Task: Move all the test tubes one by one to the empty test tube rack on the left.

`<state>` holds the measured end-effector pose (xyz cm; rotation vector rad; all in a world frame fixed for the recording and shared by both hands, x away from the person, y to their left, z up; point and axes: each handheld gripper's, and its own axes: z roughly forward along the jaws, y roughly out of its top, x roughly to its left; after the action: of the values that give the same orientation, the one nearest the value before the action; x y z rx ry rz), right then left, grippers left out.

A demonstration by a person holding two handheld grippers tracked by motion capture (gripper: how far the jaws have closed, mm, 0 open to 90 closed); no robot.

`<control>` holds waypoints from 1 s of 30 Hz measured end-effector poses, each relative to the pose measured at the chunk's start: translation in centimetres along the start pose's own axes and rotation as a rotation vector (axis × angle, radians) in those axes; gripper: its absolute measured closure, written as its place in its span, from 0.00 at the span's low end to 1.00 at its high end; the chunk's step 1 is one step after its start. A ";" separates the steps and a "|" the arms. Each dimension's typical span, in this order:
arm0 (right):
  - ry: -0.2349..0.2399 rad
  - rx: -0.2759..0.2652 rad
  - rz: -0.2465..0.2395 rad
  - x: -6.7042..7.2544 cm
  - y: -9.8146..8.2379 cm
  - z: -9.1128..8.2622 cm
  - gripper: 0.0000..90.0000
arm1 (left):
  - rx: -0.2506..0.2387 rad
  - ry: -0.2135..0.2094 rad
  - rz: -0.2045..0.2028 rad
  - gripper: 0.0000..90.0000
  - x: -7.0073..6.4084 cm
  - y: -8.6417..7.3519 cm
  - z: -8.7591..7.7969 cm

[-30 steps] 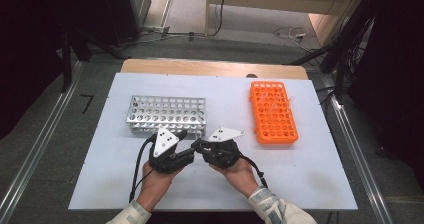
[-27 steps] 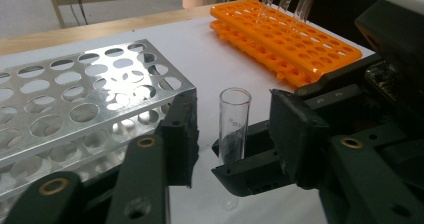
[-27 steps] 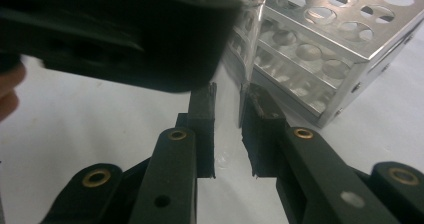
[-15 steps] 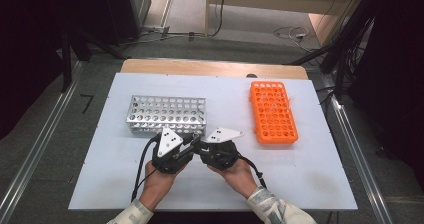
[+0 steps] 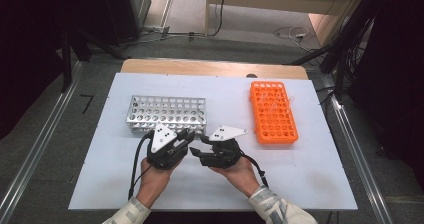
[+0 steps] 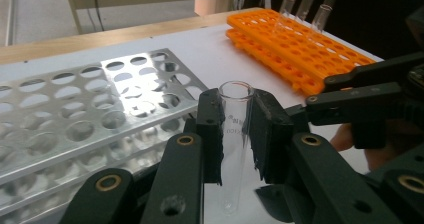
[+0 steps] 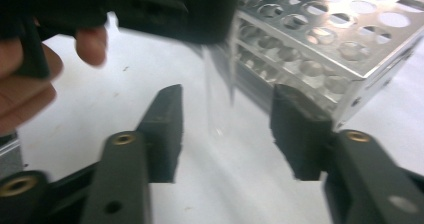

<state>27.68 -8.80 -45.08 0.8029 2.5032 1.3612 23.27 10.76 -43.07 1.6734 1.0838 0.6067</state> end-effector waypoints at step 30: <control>-0.076 -0.013 0.063 -1.8 0.1 -1.2 0.31 | -0.090 0.244 -0.139 0.84 8.9 2.7 -4.3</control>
<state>28.71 -10.61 -44.49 0.9203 2.4283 1.3390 25.02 20.38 -39.91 1.4599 1.3153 0.7719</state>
